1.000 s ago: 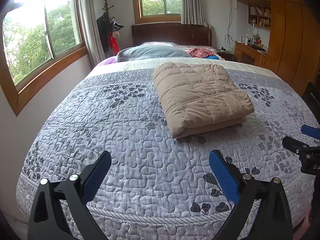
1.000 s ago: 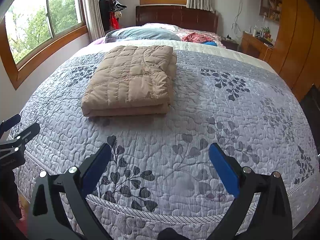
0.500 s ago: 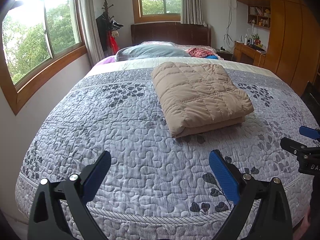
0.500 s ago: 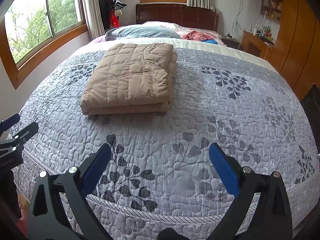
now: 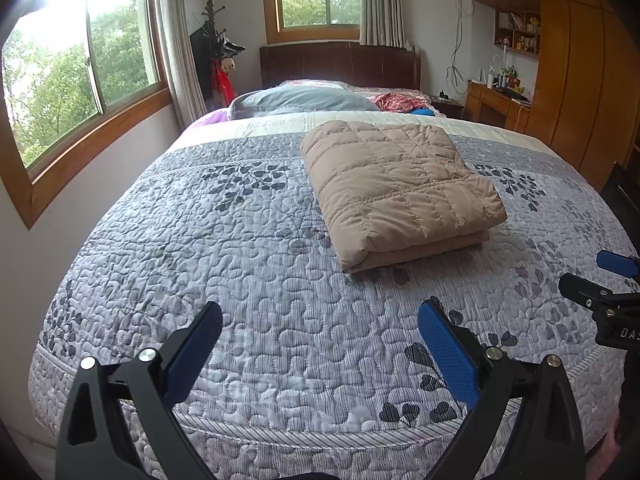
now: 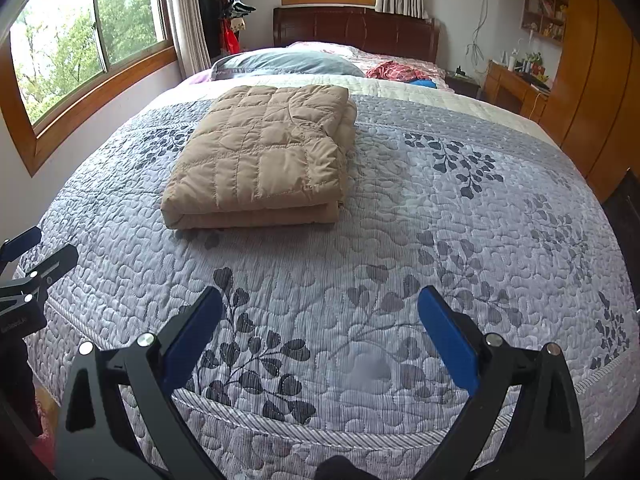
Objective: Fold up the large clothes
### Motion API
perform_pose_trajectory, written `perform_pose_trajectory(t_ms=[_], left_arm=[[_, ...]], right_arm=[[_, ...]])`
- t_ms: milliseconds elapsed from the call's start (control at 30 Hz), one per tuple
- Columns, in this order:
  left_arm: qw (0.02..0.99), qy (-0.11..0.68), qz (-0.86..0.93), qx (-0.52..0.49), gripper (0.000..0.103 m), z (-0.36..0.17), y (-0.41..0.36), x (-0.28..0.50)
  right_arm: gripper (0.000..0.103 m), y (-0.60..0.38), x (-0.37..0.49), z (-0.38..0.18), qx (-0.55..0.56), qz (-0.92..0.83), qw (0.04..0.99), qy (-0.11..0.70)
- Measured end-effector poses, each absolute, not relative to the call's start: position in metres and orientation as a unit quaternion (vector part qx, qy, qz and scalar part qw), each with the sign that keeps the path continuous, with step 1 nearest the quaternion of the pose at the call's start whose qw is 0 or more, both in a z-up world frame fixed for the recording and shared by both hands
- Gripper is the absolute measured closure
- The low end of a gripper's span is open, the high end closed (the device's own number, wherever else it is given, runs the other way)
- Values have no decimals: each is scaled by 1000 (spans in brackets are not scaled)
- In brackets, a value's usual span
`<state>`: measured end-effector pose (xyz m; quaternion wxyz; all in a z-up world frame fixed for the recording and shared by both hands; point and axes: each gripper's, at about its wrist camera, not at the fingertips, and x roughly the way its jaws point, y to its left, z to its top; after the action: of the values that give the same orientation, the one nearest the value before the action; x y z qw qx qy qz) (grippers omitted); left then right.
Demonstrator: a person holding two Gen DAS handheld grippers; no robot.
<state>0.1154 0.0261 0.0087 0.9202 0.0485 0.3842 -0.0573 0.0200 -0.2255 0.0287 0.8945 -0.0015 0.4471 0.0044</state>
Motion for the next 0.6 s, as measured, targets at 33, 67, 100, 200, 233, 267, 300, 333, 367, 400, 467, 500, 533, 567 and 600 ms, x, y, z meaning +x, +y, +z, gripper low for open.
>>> perform_pose_trajectory(t_ms=[33,67,100,200,233,267,300,333,367,400,467,500,533,567,600], left_arm=[[920,384,-58,48,5,9,26,116],[920,385,-58,49,5,8,26,116],[920,385,-58,49,5,8,26,116],[919,386,-60,49,5,8,26,116],[919,386,-59,49,5,8,26,116],[920,386,-59,49,5,8,26,115],[920,386,-59,49,5,8,26,116],[919,386,-59,49,5,8,26,116],[919,386,-59,49,5,8,26,116],[919,386,-59,49,5,8,26,116],[920,385,-59,50,5,8,26,116],[920,385,-59,50,5,8,26,116],[920,385,-59,50,5,8,26,116],[920,385,-60,50,5,7,27,116],[920,385,-60,51,5,7,27,116]], right_arm=[[5,-225,20,29,-1,4,894,447],[5,-226,20,28,-1,5,894,448],[5,-226,21,28,-1,5,894,448],[5,-226,21,28,-3,6,894,448],[5,-226,21,27,-3,6,894,448],[5,-226,22,27,-4,6,894,448],[5,-226,22,27,-4,7,894,448],[5,-226,22,27,-4,7,894,448],[5,-226,22,27,-4,6,894,449],[5,-226,22,27,-4,6,894,449],[5,-226,22,26,-4,6,893,449],[5,-227,23,26,-4,6,893,449],[5,-227,23,26,-4,6,893,449],[5,-227,23,26,-4,6,893,449],[5,-227,23,26,-4,6,893,449]])
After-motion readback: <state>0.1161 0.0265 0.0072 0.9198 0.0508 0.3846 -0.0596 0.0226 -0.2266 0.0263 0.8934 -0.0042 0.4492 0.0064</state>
